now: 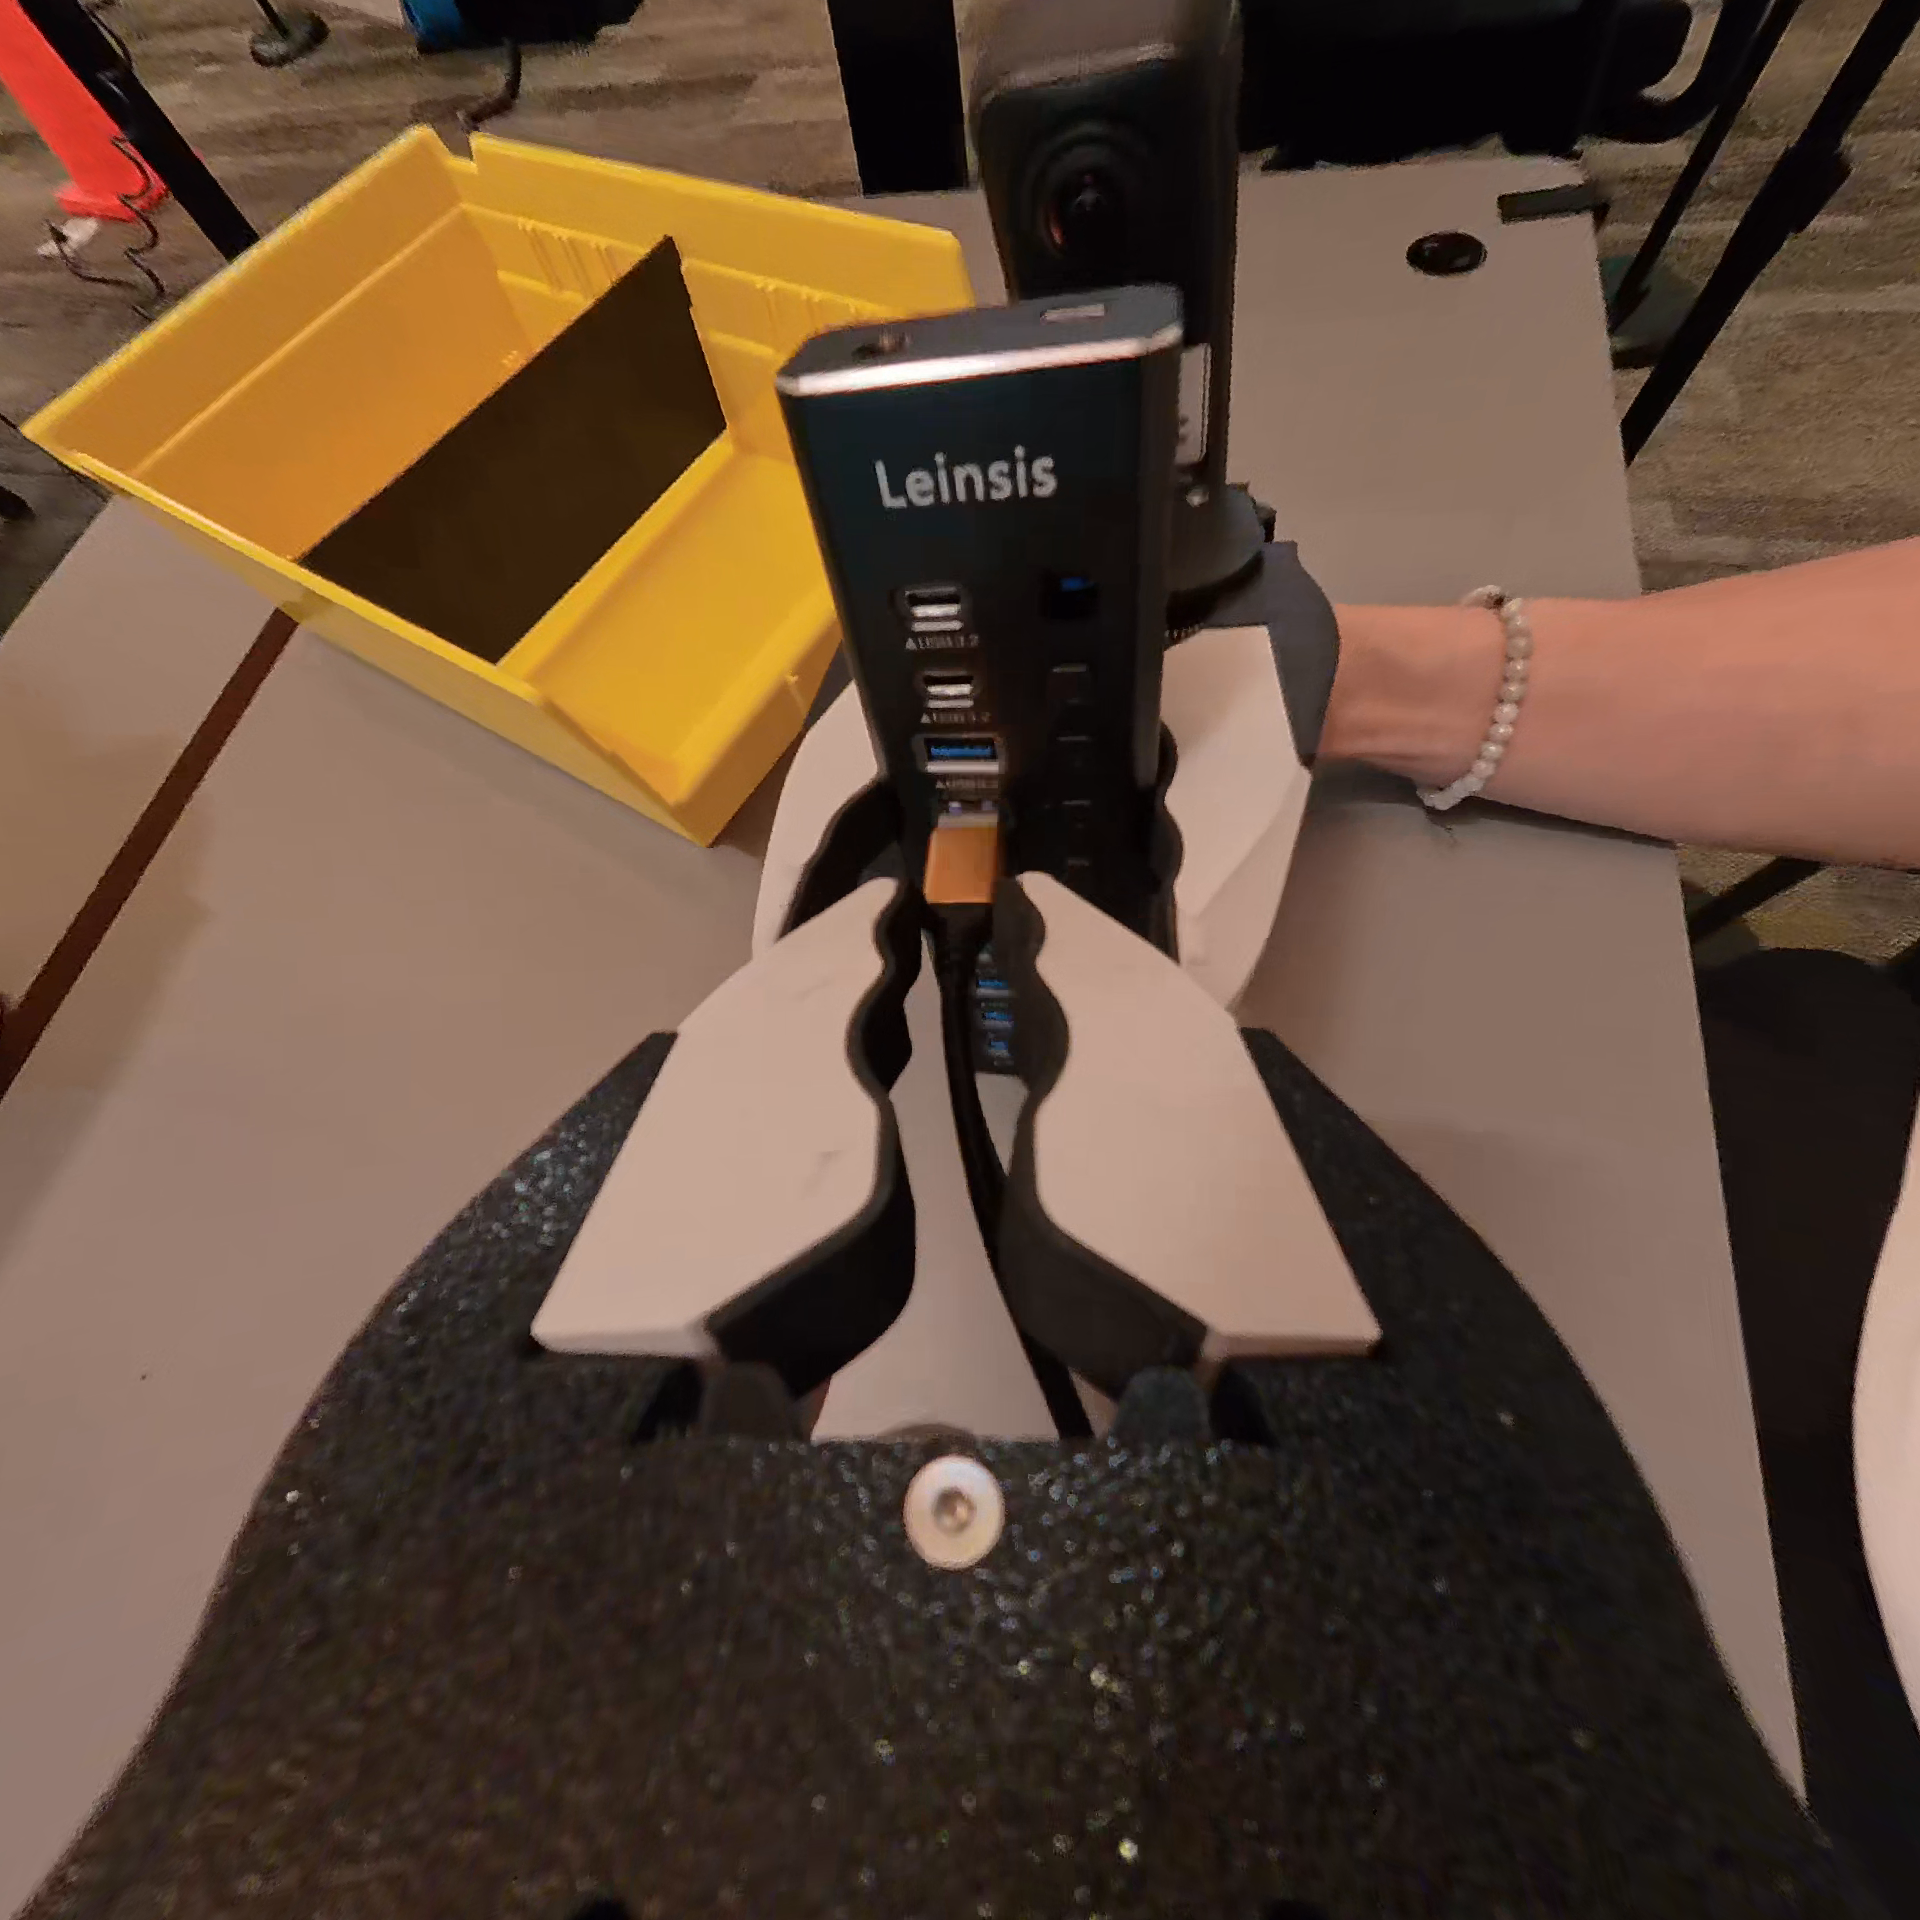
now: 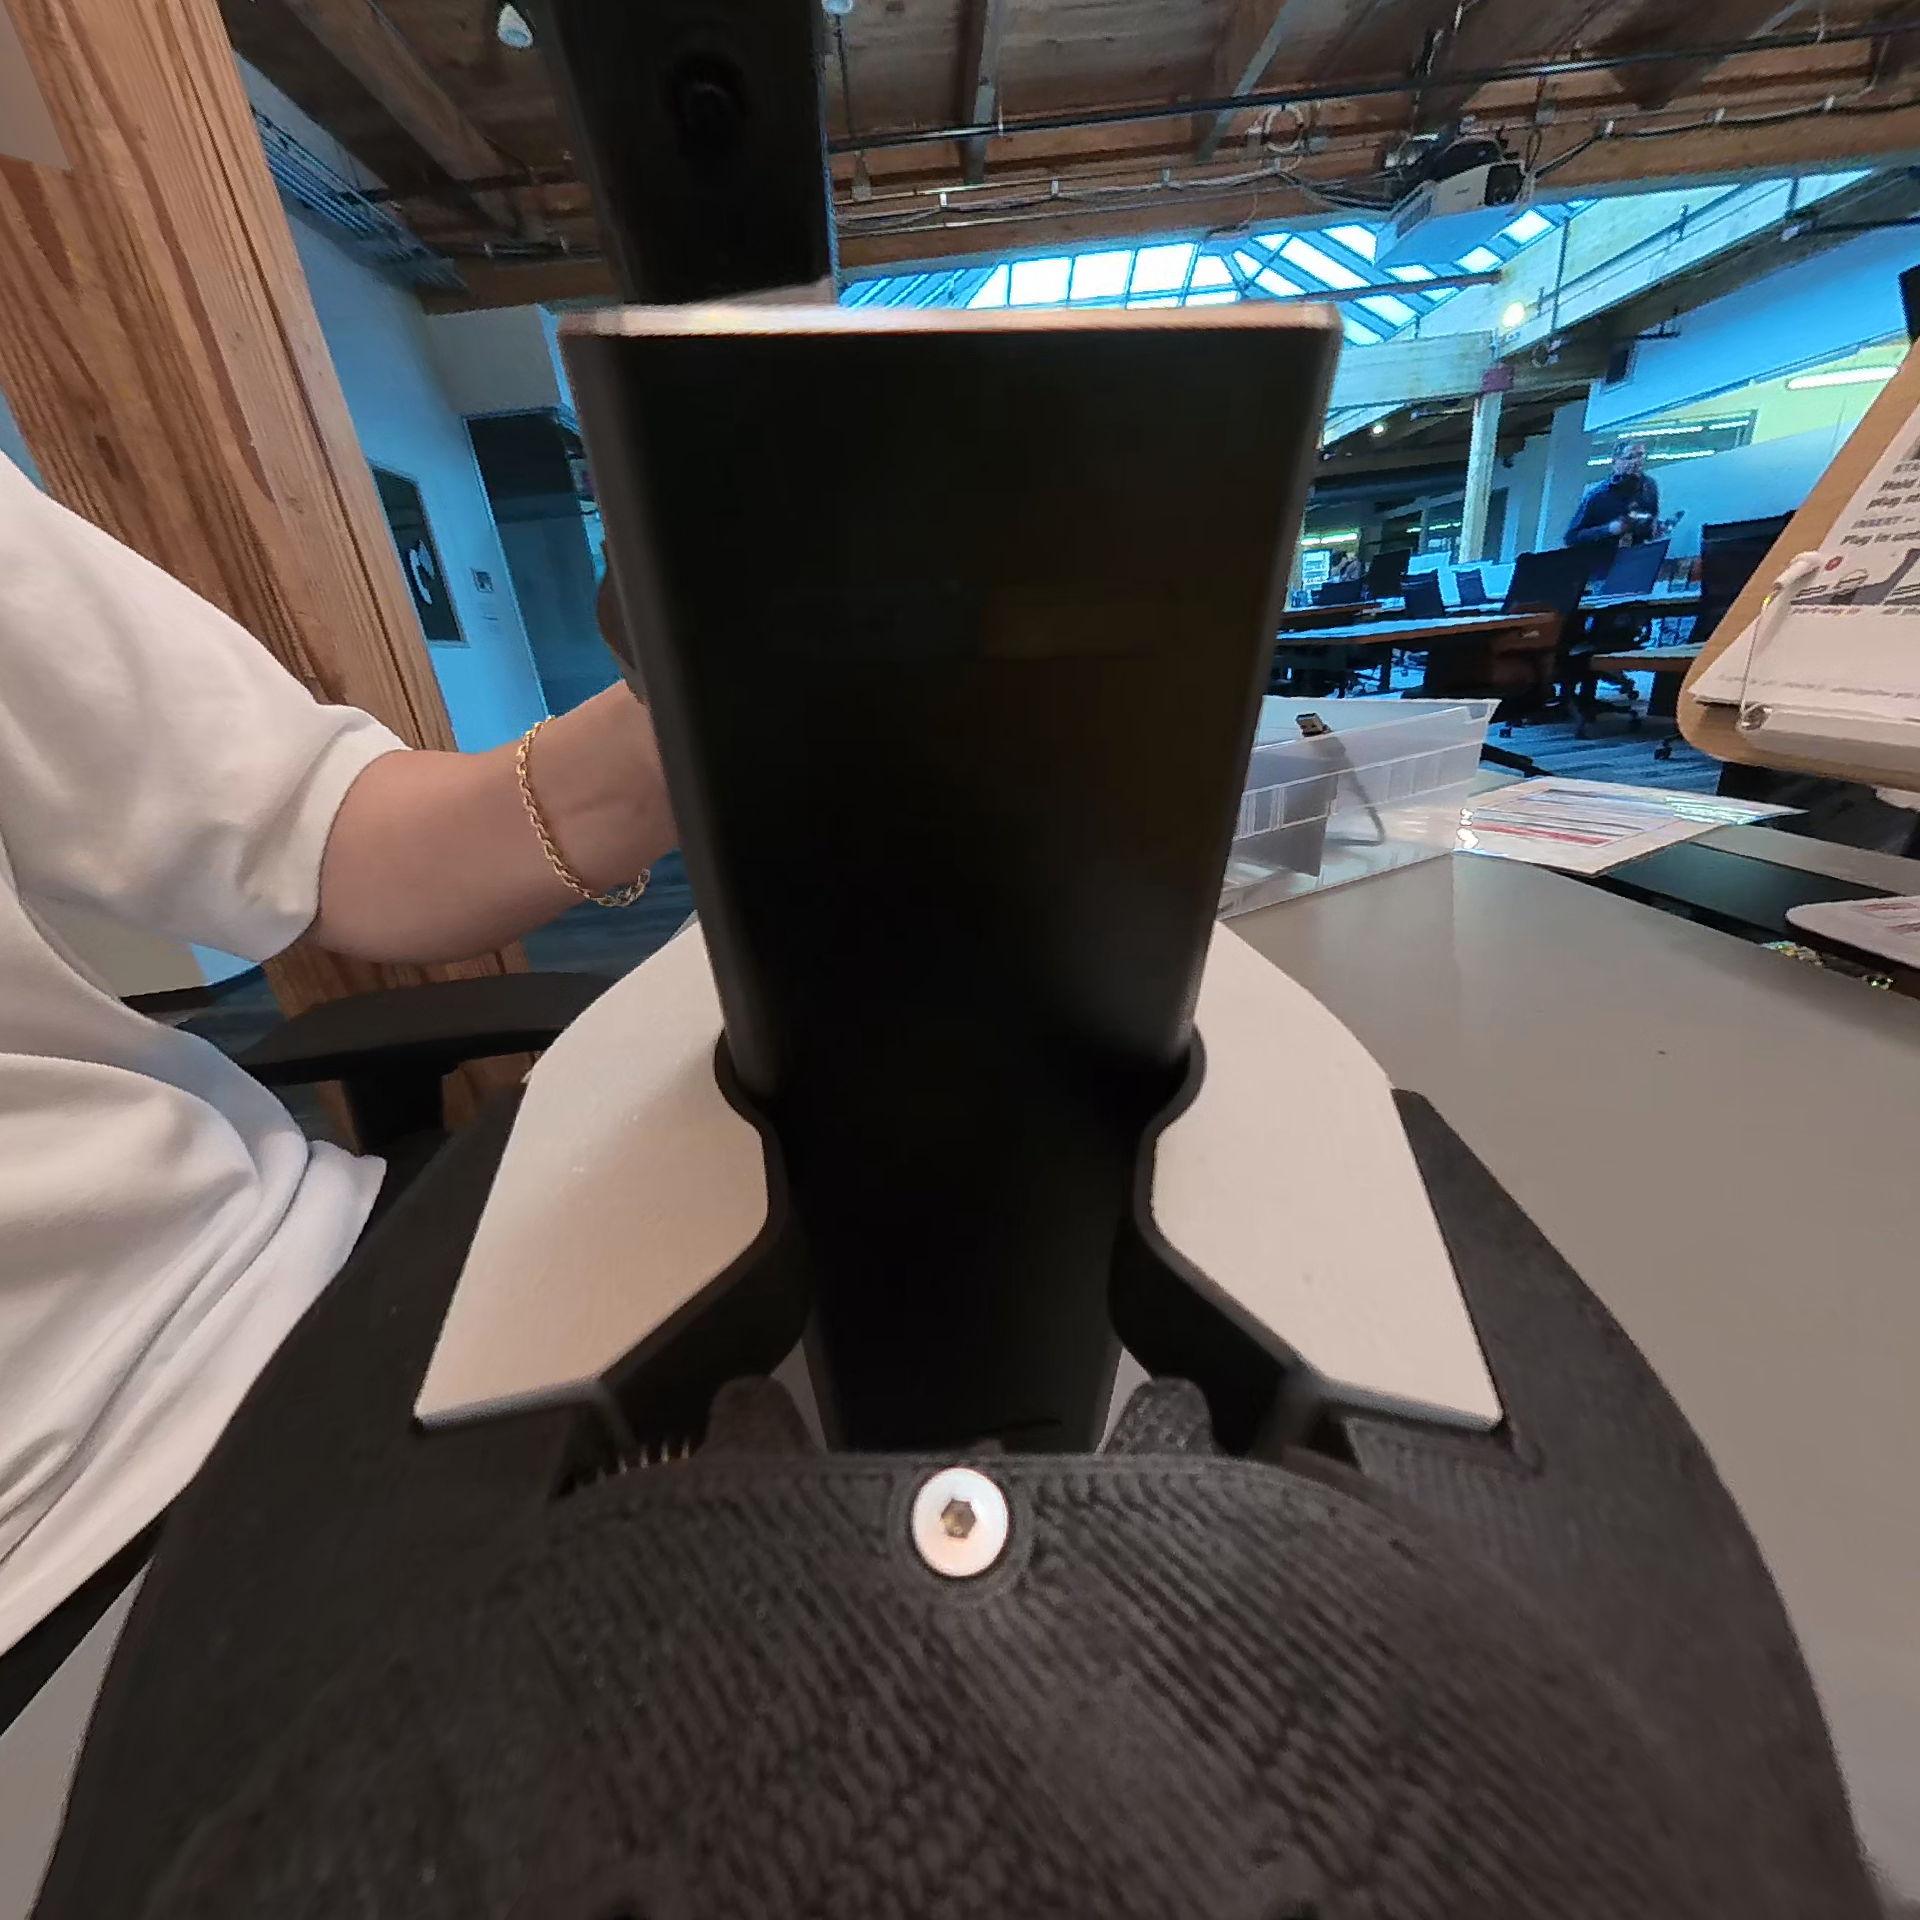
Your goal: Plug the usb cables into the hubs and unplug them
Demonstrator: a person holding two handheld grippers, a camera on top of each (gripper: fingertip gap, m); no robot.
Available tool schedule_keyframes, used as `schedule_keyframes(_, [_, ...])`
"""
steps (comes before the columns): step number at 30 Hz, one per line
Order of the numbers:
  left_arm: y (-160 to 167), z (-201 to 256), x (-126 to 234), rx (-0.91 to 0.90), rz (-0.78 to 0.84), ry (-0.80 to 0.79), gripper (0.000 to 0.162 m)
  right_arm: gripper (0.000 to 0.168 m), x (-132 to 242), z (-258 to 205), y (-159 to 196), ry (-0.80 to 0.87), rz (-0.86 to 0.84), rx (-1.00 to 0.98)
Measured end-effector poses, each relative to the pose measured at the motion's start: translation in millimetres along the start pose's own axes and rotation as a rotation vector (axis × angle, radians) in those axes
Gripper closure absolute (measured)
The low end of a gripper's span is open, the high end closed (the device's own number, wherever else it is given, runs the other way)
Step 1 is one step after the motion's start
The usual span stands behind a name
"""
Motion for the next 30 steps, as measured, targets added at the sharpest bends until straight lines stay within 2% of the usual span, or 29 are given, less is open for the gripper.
schedule_keyframes(21, [4.1,-0.1,1.8,0.036,0.088,0.047,0.145,0.095,-5.5,-4.1,2.5,-0.033,-0.023,-0.012])
schedule_keyframes(23, [-0.4,-8.3,19.0,0.027,0.119,-0.053,0.128,0.095,-5.5,-3.1,2.8,-0.007,-0.030,0.019])
schedule_keyframes(26, [-10.4,-19.6,68.5,0.052,0.250,-0.193,0.118,0.095,0.9,0.5,-1.6,0.029,-0.039,0.046])
schedule_keyframes(28, [-9.2,-23.0,105.0,0.086,0.319,-0.252,0.117,0.093,5.4,1.7,-13.3,0.044,0.009,0.051])
schedule_keyframes(30, [4.2,-24.0,136.9,0.108,0.320,-0.313,0.117,0.093,8.6,2.8,-23.1,0.078,0.038,0.073])
Point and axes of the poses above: each gripper's, where its closed fingertips meet, x back along the fingers, y out of its underside, z = x × y across the jaws, the point moved 5 cm from there along x, back along the fingers, and after that the axes turned 3 degrees about y, right-handed, at the moved point
